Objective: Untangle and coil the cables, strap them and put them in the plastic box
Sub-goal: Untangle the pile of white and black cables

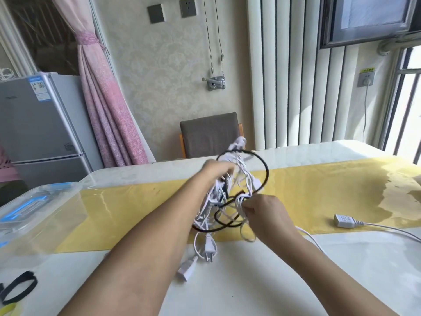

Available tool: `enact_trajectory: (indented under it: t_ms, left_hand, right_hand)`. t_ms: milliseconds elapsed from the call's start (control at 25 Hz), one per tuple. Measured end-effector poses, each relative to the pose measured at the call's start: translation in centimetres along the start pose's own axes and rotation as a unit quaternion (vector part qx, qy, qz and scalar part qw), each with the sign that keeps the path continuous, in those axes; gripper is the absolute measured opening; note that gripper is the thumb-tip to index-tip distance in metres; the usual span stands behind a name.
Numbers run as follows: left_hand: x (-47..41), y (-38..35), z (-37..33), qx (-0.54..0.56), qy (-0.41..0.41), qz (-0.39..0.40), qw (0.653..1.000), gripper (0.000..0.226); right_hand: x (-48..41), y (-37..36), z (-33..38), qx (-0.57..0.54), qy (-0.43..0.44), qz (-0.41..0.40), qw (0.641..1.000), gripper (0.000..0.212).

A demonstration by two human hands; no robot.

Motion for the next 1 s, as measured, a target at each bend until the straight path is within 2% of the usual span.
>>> enact_trajectory:
  t_ms: [80, 160, 200, 240, 360, 440, 480, 520, 600, 640, 680, 760, 880, 920, 1000]
  left_hand:
    - [0.4, 3.3, -1.0, 0.219, 0.024, -0.064, 0.973, 0.019]
    - [0.8, 7.5, -1.3, 0.390, 0.029, -0.116, 0.913, 0.024]
    - [0.8, 9.2, -1.0, 0.429, 0.030, -0.118, 0.895, 0.022]
    - [0.8, 10.5, -0.1, 0.424, 0.039, -0.100, 0.899, 0.021]
    - [1.9, 12.0, 5.3, 0.232, 0.103, -0.013, 0.967, 0.017]
    - [3.8, 11.9, 8.9, 0.094, 0.159, 0.053, 0.981, 0.012]
    - [5.3, 11.5, 10.3, -0.002, 0.190, 0.116, 0.975, 0.017]
    - [6.9, 11.1, 11.5, -0.111, 0.226, 0.190, 0.949, 0.028]
    - [10.0, 10.8, 11.7, -0.292, 0.266, 0.314, 0.863, 0.045]
    - [11.1, 10.4, 10.5, -0.340, 0.258, 0.353, 0.833, 0.045]
    - [11.8, 9.6, 8.7, -0.362, 0.228, 0.375, 0.823, 0.041]
    - [11.8, 7.0, 4.1, -0.349, 0.116, 0.369, 0.853, 0.031]
    - [10.9, 2.8, -3.1, -0.236, -0.103, 0.261, 0.930, 0.022]
    - [11.1, 1.5, -4.5, -0.193, -0.145, 0.230, 0.943, 0.022]
    - [11.1, -1.4, -5.0, -0.155, -0.168, 0.202, 0.952, 0.030]
  right_hand:
    - [-0.4, 3.8, -0.5, -0.048, 0.000, -0.075, 0.996, 0.053]
    - [-0.6, 7.3, -2.2, -0.052, -0.027, -0.138, 0.989, 0.039]
    - [-0.7, 8.8, -3.2, -0.049, -0.044, -0.157, 0.985, 0.025]
    - [-0.7, 10.1, -4.2, -0.048, -0.062, -0.172, 0.982, 0.016]
    - [-0.8, 11.7, -6.8, -0.025, -0.131, -0.172, 0.976, 0.016]
    - [-1.0, 10.8, -8.2, 0.006, -0.179, -0.120, 0.977, 0.021]
    - [-1.1, 9.8, -8.6, 0.025, -0.194, -0.077, 0.978, 0.023]
    - [-1.1, 8.6, -9.0, 0.046, -0.201, -0.023, 0.978, 0.024]
    - [-0.6, 6.1, -9.1, 0.093, -0.201, 0.089, 0.971, 0.025]
    - [-0.2, 5.0, -8.9, 0.110, -0.195, 0.138, 0.965, 0.026]
    - [0.2, 3.9, -8.8, 0.122, -0.188, 0.180, 0.958, 0.027]
    - [0.9, 1.8, -8.1, 0.140, -0.162, 0.251, 0.944, 0.026]
    - [1.5, 0.2, -6.7, 0.107, -0.143, 0.293, 0.939, 0.011]
    - [1.4, 0.2, -6.0, 0.078, -0.139, 0.284, 0.946, 0.021]
    - [1.3, 0.2, -5.4, -0.024, -0.153, 0.263, 0.952, 0.041]
Point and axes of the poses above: each hand's wrist, its own x-axis away from the middle knuckle, its own y-axis out of the back of the hand, z = x × y, the point moved 10 cm from there along -x, towards the middle knuckle, and after that the axes turned 14 degrees about -y, right-handed, at the moved point
